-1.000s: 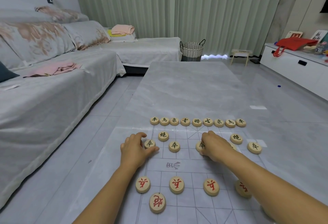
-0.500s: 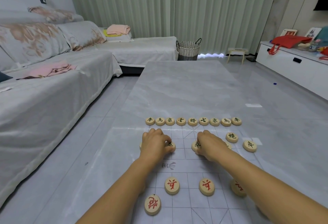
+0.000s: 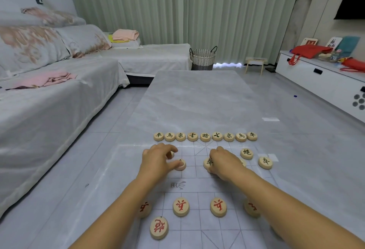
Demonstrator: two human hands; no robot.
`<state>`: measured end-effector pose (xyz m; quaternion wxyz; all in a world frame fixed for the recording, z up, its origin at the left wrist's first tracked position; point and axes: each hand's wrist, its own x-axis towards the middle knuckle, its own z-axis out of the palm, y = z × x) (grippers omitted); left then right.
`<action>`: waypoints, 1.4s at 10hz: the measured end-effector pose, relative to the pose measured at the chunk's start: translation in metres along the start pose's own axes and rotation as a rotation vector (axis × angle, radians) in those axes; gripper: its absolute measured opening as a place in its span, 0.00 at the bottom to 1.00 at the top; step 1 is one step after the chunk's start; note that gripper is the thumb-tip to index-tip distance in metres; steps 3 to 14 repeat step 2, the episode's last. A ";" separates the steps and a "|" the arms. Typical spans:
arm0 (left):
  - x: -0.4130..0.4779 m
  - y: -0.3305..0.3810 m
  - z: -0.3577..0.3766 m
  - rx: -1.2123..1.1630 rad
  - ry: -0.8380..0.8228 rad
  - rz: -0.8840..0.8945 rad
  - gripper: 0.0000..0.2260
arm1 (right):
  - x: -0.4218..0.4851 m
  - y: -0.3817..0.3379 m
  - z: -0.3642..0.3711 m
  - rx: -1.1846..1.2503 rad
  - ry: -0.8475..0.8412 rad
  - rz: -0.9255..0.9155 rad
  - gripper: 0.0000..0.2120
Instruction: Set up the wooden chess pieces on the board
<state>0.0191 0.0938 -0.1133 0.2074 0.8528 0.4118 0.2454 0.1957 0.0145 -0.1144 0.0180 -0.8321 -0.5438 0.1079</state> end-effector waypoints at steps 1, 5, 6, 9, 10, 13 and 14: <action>-0.026 0.002 -0.037 -0.160 0.099 0.039 0.11 | -0.008 -0.001 -0.005 -0.026 0.042 -0.037 0.18; -0.061 -0.001 -0.077 -0.273 0.256 0.043 0.12 | -0.025 0.003 -0.015 0.057 0.076 -0.083 0.23; -0.061 -0.001 -0.077 -0.273 0.256 0.043 0.12 | -0.025 0.003 -0.015 0.057 0.076 -0.083 0.23; -0.061 -0.001 -0.077 -0.273 0.256 0.043 0.12 | -0.025 0.003 -0.015 0.057 0.076 -0.083 0.23; -0.061 -0.001 -0.077 -0.273 0.256 0.043 0.12 | -0.025 0.003 -0.015 0.057 0.076 -0.083 0.23; -0.061 -0.001 -0.077 -0.273 0.256 0.043 0.12 | -0.025 0.003 -0.015 0.057 0.076 -0.083 0.23; -0.061 -0.001 -0.077 -0.273 0.256 0.043 0.12 | -0.025 0.003 -0.015 0.057 0.076 -0.083 0.23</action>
